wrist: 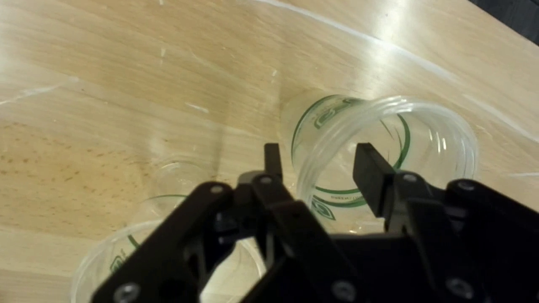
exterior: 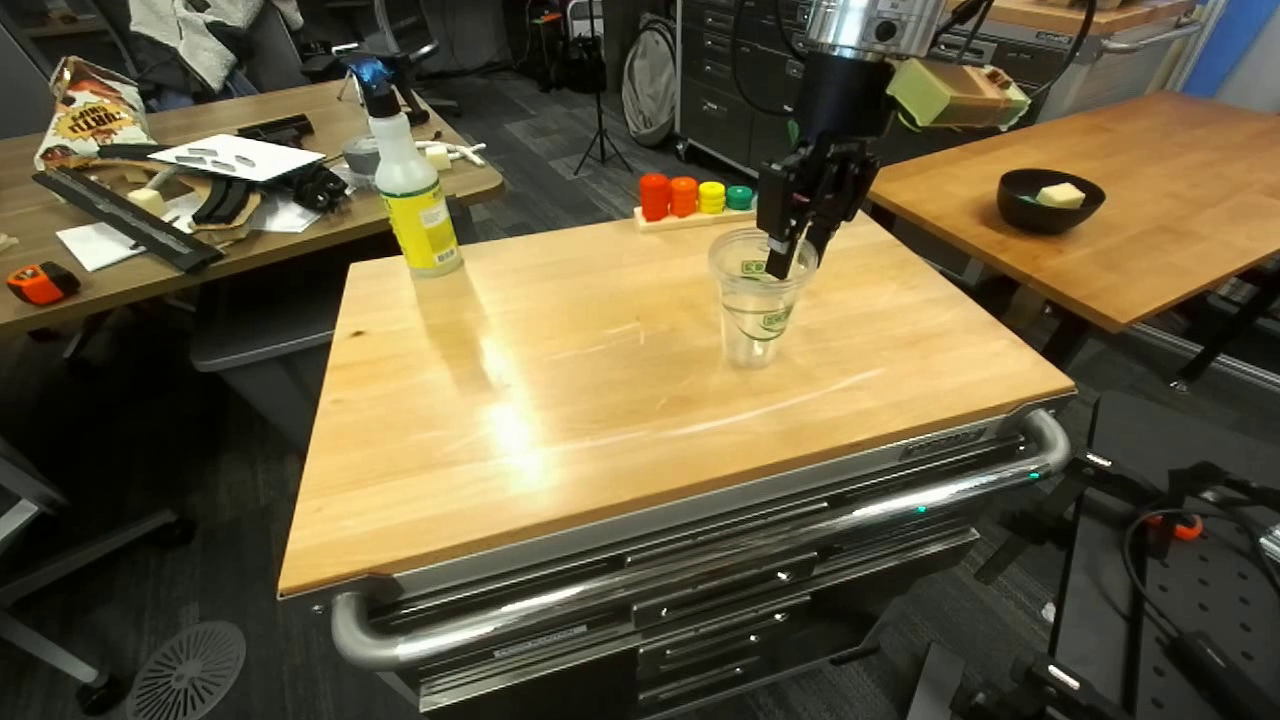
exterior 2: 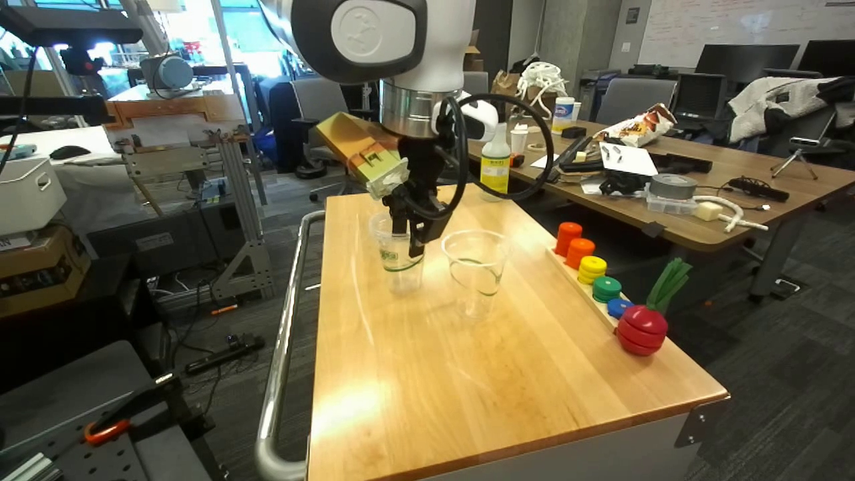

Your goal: Stack the plastic cups

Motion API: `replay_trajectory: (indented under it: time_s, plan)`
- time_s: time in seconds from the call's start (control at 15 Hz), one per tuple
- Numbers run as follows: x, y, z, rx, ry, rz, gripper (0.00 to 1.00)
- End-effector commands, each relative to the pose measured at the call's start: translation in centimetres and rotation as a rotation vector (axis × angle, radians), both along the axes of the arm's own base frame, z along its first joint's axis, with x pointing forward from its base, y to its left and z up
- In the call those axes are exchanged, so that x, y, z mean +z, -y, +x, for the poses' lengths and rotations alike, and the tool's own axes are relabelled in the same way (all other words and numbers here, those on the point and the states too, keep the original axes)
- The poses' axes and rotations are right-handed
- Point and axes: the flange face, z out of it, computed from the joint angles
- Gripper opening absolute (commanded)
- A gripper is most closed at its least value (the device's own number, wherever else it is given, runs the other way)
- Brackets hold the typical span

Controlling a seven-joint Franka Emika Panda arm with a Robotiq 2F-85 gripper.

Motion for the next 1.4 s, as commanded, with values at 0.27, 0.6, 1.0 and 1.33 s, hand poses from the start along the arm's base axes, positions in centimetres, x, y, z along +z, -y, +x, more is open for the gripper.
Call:
replay_trajectory:
  time_s: [0.27, 0.6, 1.0, 1.33]
  plan:
    - [1.9, 0.4, 1.8, -0.022, 0.007, -0.008, 0.00]
    - [2.8, 0.8, 2.7, -0.052, -0.014, 0.026, 0.02]
    - [9.9, 1.6, 5.5, -0.157, 0.012, 0.111, 0.02]
    - [14.9, 4.6, 6.0, -0.249, 0.116, 0.053, 0.02]
